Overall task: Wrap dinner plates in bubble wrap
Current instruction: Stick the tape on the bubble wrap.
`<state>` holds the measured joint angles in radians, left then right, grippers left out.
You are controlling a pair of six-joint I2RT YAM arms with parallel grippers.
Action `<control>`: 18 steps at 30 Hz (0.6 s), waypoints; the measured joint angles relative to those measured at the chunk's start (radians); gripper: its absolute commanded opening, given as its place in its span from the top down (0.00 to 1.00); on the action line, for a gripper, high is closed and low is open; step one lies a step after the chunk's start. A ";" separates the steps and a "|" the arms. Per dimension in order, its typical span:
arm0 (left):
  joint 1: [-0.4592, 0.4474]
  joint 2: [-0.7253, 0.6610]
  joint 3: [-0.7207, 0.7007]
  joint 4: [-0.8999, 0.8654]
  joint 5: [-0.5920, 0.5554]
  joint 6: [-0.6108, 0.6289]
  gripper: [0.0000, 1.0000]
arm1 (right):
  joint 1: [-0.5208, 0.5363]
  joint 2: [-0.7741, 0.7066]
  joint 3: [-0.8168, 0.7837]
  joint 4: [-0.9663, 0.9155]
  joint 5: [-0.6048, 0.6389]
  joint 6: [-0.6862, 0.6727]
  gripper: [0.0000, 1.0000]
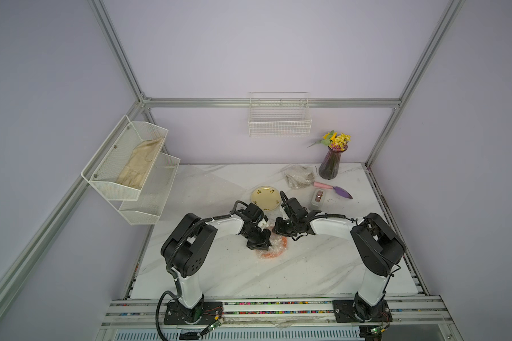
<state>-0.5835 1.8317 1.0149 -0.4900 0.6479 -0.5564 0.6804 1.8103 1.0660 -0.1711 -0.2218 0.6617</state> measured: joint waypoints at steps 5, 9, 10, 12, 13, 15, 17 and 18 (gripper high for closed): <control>0.008 0.016 0.000 0.016 0.020 0.001 0.97 | -0.037 -0.017 0.059 -0.100 0.119 -0.032 0.72; 0.014 0.020 0.000 0.004 0.039 0.003 0.97 | -0.117 -0.053 0.073 -0.174 0.167 -0.052 0.75; 0.014 0.020 0.000 0.001 0.040 0.004 0.97 | -0.131 -0.067 0.074 -0.189 0.154 -0.056 0.77; 0.014 0.020 0.000 -0.006 0.043 0.008 0.97 | -0.145 -0.099 0.077 -0.204 0.077 -0.069 0.83; 0.014 0.020 0.000 -0.009 0.044 0.010 0.97 | -0.145 -0.111 0.077 -0.204 0.029 -0.070 0.85; 0.015 0.020 0.000 -0.021 0.048 0.016 0.97 | -0.138 -0.134 0.058 -0.153 -0.134 -0.045 0.87; 0.015 0.021 0.003 -0.032 0.049 0.019 0.97 | -0.127 -0.150 0.004 -0.043 -0.294 0.013 0.91; 0.015 0.021 0.003 -0.036 0.050 0.020 0.97 | -0.122 -0.153 -0.031 0.019 -0.368 0.047 0.93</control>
<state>-0.5686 1.8526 1.0180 -0.5259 0.6975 -0.5362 0.5587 1.6573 1.0351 -0.1516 -0.5900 0.7086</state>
